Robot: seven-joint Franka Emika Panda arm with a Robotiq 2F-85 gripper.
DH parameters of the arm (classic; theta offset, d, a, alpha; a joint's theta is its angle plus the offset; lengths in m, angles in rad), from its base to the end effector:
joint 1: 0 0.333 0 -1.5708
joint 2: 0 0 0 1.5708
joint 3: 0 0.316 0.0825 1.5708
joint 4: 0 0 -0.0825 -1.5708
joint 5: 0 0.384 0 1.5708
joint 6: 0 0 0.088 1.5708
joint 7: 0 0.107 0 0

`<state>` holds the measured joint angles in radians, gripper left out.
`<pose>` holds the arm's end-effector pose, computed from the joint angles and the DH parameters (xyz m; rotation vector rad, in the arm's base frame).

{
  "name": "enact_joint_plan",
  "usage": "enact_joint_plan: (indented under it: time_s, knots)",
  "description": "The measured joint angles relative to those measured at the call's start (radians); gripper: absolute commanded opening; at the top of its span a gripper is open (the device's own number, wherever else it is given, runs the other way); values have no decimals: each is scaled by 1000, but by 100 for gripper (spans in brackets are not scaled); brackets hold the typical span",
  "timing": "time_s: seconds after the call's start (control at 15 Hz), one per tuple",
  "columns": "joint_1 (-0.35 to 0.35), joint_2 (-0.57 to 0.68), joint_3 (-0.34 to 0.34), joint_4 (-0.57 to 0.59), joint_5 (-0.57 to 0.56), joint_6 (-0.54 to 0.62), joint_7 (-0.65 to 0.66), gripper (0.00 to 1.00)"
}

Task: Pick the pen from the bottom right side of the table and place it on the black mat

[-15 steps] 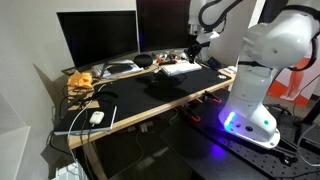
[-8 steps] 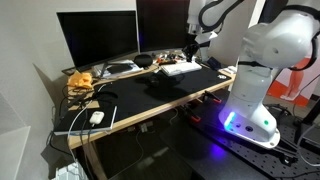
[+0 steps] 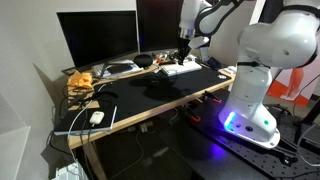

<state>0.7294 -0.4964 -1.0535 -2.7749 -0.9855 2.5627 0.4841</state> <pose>0.3723 -0.0719 0.2999 2.9940 0.0398 0.3364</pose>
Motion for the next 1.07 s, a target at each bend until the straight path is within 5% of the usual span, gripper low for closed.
enact_joint_plan:
  time_s: [0.6,1.07]
  knots:
    - [189,175,-139,3,33,132,32,3]
    - [383,317,-278,18,174,181,29,3]
